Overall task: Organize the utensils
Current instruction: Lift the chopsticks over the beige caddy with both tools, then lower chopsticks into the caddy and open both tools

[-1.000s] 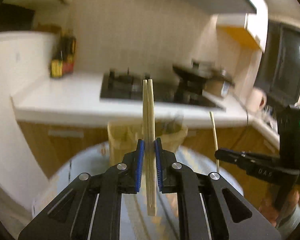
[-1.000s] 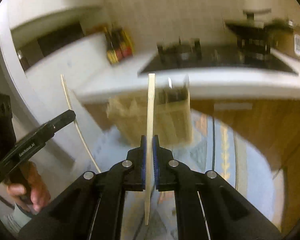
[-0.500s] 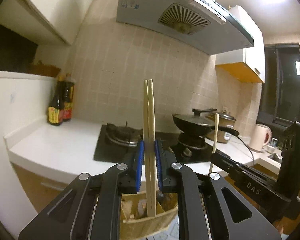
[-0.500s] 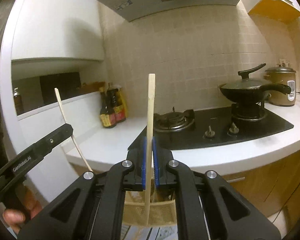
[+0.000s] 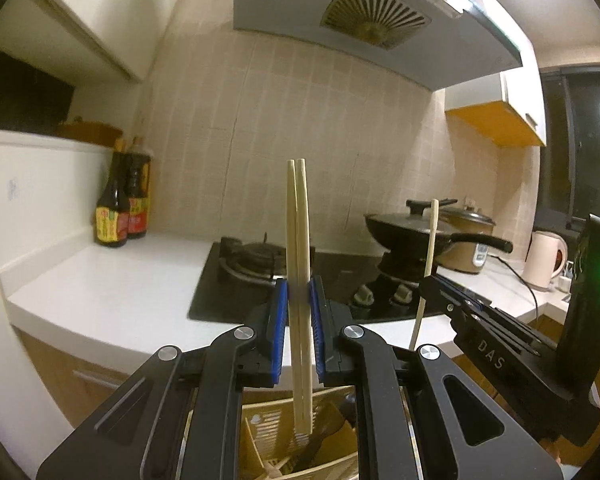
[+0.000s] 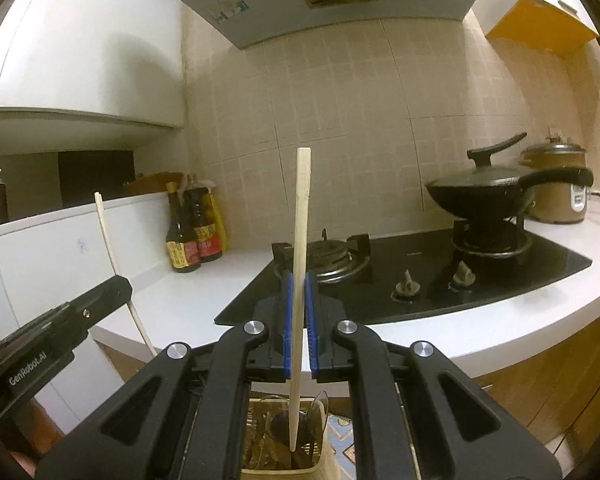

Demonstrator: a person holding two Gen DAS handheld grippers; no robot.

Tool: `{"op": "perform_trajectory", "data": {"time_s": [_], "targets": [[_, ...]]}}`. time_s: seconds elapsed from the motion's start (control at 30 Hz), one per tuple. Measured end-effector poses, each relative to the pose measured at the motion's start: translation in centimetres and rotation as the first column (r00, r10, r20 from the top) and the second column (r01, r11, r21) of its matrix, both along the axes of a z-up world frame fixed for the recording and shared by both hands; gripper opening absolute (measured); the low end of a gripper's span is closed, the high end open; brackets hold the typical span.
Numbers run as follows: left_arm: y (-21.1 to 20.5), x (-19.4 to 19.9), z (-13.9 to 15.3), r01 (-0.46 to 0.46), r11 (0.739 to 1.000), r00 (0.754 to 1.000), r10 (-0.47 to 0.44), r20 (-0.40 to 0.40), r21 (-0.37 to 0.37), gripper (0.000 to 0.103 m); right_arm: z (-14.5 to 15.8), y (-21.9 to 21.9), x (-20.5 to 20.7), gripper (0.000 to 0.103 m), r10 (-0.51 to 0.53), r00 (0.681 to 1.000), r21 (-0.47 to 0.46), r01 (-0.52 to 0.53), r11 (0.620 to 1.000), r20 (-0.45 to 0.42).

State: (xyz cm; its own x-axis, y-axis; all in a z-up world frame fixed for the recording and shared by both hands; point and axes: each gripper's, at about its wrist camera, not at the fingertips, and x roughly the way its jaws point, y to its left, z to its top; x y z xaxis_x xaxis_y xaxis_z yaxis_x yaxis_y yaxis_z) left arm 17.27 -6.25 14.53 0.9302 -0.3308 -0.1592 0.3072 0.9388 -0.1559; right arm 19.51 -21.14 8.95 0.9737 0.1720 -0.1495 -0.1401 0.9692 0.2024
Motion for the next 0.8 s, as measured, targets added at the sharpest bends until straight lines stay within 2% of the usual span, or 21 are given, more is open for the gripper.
{"op": "perform_trajectory", "data": {"time_s": [0.27,0.53,0.63,0.73,0.8], "targets": [[0.3,0.8,-1.7,0.005,1.000,1.000,-0.005,-0.027,0.001,0.010,-2.0,0.4,0.4,0.005,-0.004,1.000,-0.014,0.004,1.000,-0.018],[0.4,-0.8,-1.9,0.024,1.000,0.999,-0.023,-0.022,0.017,0.012,-2.3,0.5,-1.3,0.007,0.018,0.998,-0.028,-0.020,0.999,-0.056],[1.1,-1.9,-2.0,0.030,1.000,0.999,-0.030,-0.037,-0.004,0.015,-2.5,0.5,-2.7,0.010,0.026,0.997,-0.033,-0.029,0.999,-0.075],[2.3,-3.6,-2.3,0.037,0.998,0.998,-0.039,-0.054,-0.048,0.027,-2.9,0.5,-4.6,0.026,0.038,0.995,-0.038,-0.041,0.998,-0.089],[3.3,-5.0,-2.6,0.038,0.997,0.997,-0.042,-0.064,-0.071,0.029,-3.1,0.6,-6.3,0.044,0.037,0.995,-0.048,-0.041,0.998,-0.091]]}}
